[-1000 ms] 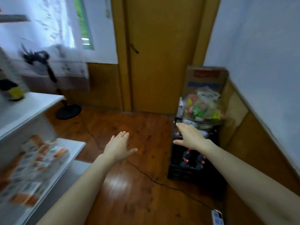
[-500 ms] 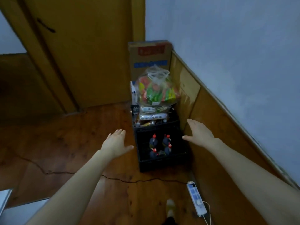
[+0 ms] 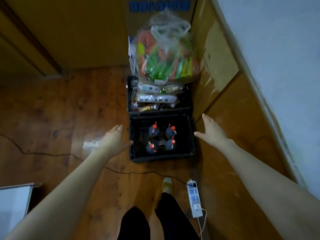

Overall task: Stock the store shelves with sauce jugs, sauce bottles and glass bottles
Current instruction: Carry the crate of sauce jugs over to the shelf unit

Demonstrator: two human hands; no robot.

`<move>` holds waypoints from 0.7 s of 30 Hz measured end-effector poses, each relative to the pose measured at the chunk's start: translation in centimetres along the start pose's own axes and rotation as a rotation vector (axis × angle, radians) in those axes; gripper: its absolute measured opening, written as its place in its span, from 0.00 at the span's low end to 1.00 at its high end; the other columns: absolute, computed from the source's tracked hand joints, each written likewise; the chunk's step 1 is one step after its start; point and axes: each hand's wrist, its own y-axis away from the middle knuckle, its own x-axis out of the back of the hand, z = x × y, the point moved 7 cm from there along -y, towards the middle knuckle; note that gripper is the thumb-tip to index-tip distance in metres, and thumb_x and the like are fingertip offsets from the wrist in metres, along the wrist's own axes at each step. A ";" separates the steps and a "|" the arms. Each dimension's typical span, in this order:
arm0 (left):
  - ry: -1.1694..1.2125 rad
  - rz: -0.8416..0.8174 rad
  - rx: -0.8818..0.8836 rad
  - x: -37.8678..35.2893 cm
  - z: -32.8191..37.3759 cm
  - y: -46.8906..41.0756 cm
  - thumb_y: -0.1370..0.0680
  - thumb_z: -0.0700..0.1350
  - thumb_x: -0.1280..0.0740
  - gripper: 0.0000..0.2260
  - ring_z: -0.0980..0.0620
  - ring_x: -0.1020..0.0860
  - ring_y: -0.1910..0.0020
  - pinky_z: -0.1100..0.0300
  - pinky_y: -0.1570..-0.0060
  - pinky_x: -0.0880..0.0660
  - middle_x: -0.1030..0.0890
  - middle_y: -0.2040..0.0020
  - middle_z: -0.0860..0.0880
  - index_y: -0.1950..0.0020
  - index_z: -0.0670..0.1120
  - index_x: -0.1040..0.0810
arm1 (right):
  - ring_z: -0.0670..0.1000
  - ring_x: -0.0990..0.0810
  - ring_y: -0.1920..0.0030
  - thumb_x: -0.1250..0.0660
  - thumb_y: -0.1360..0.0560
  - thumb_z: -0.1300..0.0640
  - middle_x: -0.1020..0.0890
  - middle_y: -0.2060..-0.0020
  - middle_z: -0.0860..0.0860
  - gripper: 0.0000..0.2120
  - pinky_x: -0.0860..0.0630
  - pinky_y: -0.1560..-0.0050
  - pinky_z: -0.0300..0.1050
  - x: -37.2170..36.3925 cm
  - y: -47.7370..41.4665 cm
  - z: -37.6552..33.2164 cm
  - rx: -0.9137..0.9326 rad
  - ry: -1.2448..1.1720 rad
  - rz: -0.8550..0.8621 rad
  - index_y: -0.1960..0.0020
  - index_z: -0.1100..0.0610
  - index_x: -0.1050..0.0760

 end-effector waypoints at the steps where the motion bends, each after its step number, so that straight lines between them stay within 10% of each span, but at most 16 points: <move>1: 0.021 -0.010 0.024 -0.9 -0.1 -1.5 0.25 0.56 0.35 0.37 0.45 0.41 0.26 0.53 0.31 0.39 0.43 0.24 0.42 0.24 0.41 0.48 | 0.55 0.45 0.26 0.34 0.26 0.48 0.46 0.25 0.55 0.40 0.38 0.30 0.50 -0.8 -1.8 0.6 -0.014 -0.021 -0.011 0.24 0.57 0.54; 21: 0.080 -0.043 0.298 -28.9 -10.2 -29.4 0.26 0.48 0.32 0.27 0.33 0.28 0.42 0.43 0.53 0.29 0.30 0.37 0.35 0.34 0.39 0.40 | 0.58 0.42 0.27 0.30 0.28 0.51 0.42 0.26 0.57 0.42 0.41 0.29 0.52 -28.6 -29.2 17.3 -0.274 -0.166 0.014 0.24 0.58 0.53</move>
